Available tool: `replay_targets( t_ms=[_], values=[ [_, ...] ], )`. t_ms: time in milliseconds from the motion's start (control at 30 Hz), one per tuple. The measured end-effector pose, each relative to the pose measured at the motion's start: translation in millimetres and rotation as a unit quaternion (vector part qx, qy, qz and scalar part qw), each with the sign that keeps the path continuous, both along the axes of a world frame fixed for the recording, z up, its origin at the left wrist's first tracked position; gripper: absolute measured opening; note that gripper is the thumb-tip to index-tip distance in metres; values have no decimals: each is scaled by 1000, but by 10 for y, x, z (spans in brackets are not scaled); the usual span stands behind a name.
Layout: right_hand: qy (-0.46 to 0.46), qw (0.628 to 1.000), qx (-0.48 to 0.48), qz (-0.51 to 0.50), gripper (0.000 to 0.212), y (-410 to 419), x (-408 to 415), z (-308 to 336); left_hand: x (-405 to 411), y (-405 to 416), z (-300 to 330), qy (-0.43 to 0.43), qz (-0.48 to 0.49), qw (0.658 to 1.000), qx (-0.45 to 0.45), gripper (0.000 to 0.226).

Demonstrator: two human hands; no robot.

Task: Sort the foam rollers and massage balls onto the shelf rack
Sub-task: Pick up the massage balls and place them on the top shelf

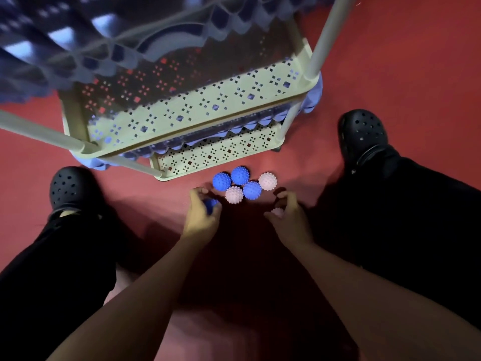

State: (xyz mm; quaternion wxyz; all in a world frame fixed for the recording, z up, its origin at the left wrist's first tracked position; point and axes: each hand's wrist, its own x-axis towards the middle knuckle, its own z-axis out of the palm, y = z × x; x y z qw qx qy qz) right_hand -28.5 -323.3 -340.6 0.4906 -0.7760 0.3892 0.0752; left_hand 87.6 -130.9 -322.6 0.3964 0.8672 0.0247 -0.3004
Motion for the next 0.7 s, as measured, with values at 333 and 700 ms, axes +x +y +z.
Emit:
replay_targets(
  t_ms=[333, 700],
  values=[
    [102, 970, -90, 200, 61, 35, 502, 230, 62, -251, -89, 218, 163, 961, -55, 44],
    [119, 966, -72, 220, 43, 20, 529, 45, 59, -364, -128, 234, 169, 954, -79, 38]
  ],
)
